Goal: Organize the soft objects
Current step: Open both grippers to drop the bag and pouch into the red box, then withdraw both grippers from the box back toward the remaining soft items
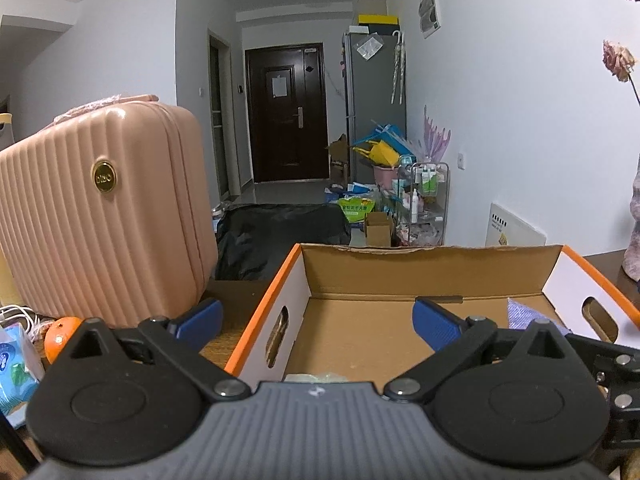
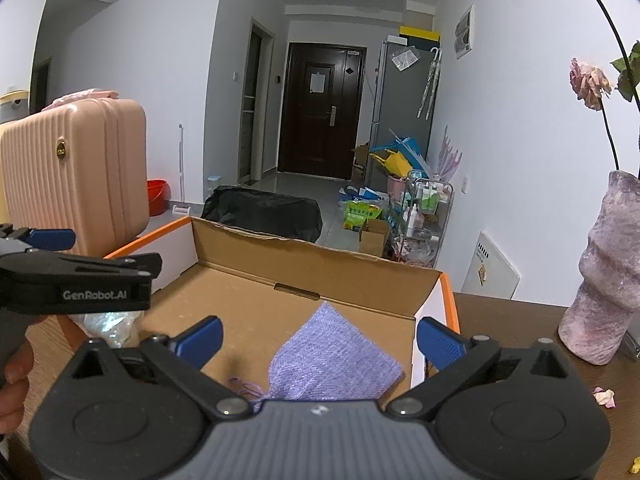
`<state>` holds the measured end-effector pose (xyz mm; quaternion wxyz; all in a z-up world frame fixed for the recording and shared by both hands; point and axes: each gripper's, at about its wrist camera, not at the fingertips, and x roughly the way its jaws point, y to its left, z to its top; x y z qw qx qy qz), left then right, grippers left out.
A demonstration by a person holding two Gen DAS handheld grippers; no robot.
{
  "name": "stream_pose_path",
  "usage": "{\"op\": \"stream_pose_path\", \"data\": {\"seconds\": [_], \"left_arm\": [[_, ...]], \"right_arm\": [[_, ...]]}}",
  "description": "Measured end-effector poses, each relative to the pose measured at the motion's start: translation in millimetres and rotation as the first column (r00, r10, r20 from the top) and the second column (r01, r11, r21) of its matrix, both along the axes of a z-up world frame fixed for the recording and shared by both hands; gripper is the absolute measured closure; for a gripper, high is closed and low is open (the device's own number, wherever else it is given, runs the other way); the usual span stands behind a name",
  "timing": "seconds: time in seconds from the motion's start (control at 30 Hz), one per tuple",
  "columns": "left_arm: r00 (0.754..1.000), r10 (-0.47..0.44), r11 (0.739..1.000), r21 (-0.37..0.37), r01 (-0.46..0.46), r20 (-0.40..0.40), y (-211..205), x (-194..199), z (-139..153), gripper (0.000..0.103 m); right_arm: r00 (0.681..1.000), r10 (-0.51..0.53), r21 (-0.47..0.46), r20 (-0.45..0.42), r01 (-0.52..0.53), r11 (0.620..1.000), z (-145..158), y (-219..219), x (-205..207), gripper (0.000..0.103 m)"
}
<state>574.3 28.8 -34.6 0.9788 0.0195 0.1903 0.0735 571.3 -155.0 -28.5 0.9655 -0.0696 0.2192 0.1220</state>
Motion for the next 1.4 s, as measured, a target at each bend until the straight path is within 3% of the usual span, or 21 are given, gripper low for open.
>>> {"op": "stream_pose_path", "data": {"seconds": [0.7,1.4], "left_arm": [[0.999,-0.013,1.0,-0.019,0.014,0.046,9,-43,19,0.0],[0.999,0.009,1.0,-0.027,-0.008,0.049,25,-120,18,0.0]], "right_arm": [[0.997,0.022,-0.001,0.072,-0.022,1.0,10,-14,-31,0.0],[0.994,0.025,0.044,0.103,-0.03,0.999,10,-44,-107,0.0]]}}
